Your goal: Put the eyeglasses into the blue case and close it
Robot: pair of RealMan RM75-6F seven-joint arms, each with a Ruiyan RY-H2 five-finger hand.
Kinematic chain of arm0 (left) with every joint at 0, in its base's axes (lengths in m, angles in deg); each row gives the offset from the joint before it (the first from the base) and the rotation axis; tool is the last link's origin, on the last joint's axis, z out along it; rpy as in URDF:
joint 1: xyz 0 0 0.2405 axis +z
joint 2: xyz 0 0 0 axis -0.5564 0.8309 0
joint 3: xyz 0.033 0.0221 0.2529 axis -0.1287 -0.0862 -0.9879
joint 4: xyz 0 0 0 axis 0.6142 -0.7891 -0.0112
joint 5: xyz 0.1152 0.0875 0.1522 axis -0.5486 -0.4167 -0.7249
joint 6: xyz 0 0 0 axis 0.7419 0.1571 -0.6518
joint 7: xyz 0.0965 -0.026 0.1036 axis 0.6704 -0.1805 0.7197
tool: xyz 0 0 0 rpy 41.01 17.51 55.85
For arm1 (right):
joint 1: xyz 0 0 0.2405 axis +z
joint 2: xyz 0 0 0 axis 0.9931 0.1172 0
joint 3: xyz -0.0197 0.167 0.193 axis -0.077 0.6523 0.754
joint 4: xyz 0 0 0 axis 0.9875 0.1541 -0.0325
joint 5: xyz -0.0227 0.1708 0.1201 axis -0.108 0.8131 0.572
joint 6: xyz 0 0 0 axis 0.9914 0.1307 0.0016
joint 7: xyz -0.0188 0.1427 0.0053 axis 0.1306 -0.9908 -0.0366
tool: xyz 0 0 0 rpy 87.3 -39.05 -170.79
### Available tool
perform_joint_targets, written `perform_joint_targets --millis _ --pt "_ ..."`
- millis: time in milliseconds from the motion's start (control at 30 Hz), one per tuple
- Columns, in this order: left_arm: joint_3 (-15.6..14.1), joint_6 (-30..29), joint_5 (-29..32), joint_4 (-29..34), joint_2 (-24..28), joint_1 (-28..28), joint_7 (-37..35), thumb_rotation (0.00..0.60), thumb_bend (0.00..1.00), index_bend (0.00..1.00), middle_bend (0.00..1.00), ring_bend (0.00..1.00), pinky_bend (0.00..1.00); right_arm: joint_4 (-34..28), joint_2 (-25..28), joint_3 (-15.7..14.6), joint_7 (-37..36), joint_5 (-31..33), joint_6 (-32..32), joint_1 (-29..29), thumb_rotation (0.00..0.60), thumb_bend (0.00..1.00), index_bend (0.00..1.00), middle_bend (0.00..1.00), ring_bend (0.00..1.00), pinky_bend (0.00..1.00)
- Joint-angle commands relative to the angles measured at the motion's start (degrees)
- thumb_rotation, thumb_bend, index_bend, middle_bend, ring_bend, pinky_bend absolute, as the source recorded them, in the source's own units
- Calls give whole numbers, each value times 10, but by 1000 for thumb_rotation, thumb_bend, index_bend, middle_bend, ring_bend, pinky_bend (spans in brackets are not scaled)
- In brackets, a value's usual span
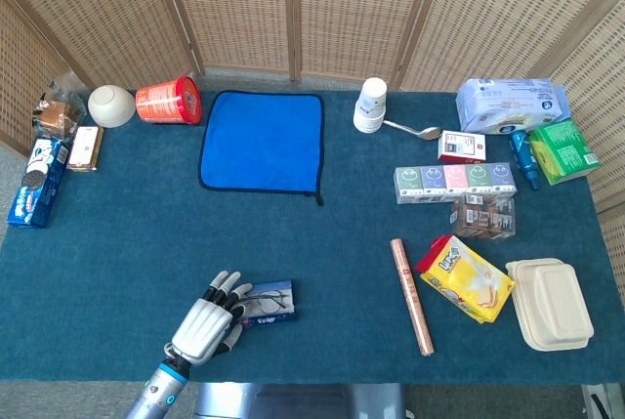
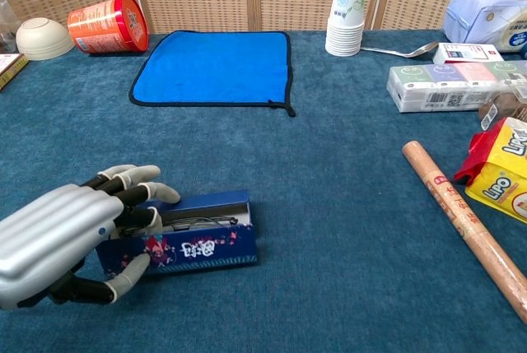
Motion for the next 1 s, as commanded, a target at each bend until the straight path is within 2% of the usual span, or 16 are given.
perform_joint_targets --millis 33,400,1000 --pt "1 -14 -7 3 7 2 -13 568 524 630 234 0 0 -1 0 0 2 -1 0 0 600 320 0 8 0 153" --pt "16 -31 4 -2 19 5 -50 571 516 621 224 0 0 -13 3 -1 13 -5 2 0 600 319 0 8 0 154" --pt "38 -23 27 -24 2 -5 -120 571 510 599 203 0 9 -26 8 -1 23 -6 6 -3 600 316 0 8 0 154"
